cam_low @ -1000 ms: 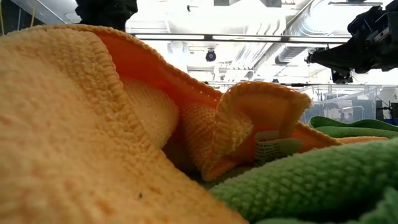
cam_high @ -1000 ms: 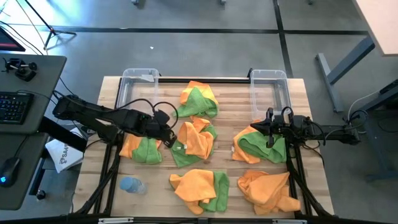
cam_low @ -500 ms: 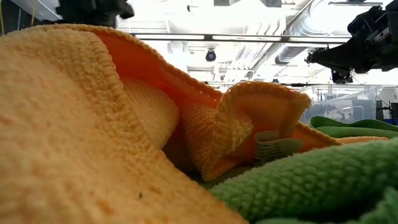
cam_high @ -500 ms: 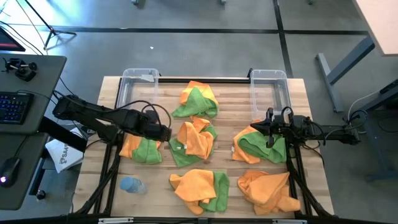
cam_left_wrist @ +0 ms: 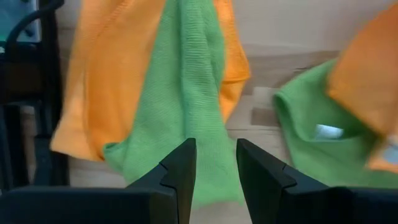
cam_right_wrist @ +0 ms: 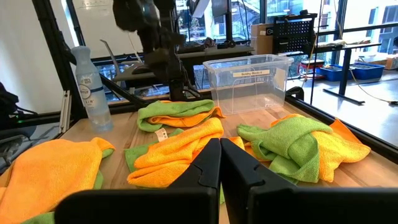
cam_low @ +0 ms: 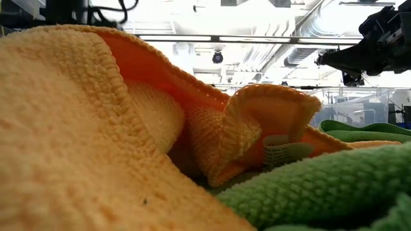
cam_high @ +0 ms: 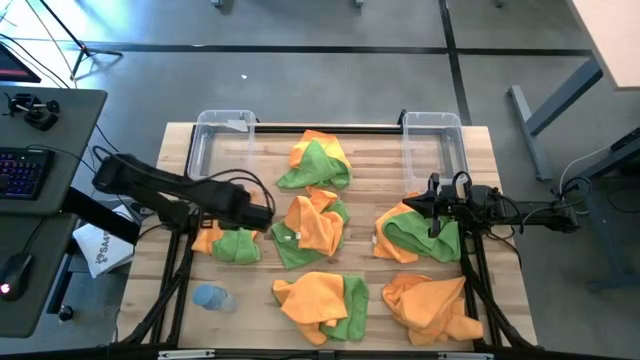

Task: Sort microfiber towel by color & place in baskets
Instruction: Put the green microfiber towel into the left transparent bin

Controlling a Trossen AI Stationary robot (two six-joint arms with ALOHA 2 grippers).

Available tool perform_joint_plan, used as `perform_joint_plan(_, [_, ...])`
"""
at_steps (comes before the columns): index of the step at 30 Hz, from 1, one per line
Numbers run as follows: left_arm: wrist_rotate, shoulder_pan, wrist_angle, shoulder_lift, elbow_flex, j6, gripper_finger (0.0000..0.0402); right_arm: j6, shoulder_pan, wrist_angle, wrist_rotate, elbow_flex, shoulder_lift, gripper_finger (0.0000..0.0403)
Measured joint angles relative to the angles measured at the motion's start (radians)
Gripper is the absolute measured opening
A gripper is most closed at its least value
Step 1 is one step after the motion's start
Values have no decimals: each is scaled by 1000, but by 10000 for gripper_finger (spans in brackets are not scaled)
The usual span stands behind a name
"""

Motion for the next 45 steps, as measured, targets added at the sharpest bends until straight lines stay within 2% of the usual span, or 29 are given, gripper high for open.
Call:
perform_joint_plan(2, [7,12,11,47,0,30,106,0,0,0,0,0,0,0])
perform_joint_plan(10, [152,58,27,207,0,167,106,0,0,0,0,0,0,0])
perform_joint_plan(18, [168,65,67,268,0,189,106,0,0,0,0,0,0,0])
perform_joint_plan(22, [181,65,95,275,-29,188,106,0,0,0,0,0,0,0])
perform_joint_plan(28, [257,61,177,276,-121,149,103,0,0,0,0,0,0,0])
perform_joint_plan(32, [261,54,196,275,-117,147,77,0,0,0,0,0,0,0])
perform_joint_plan(37, [222,40,190,267,-98,136,11,0,0,0,0,0,0,0])
perform_joint_plan(45, [200,2,179,172,-89,73,1,0,0,0,0,0,0,0])
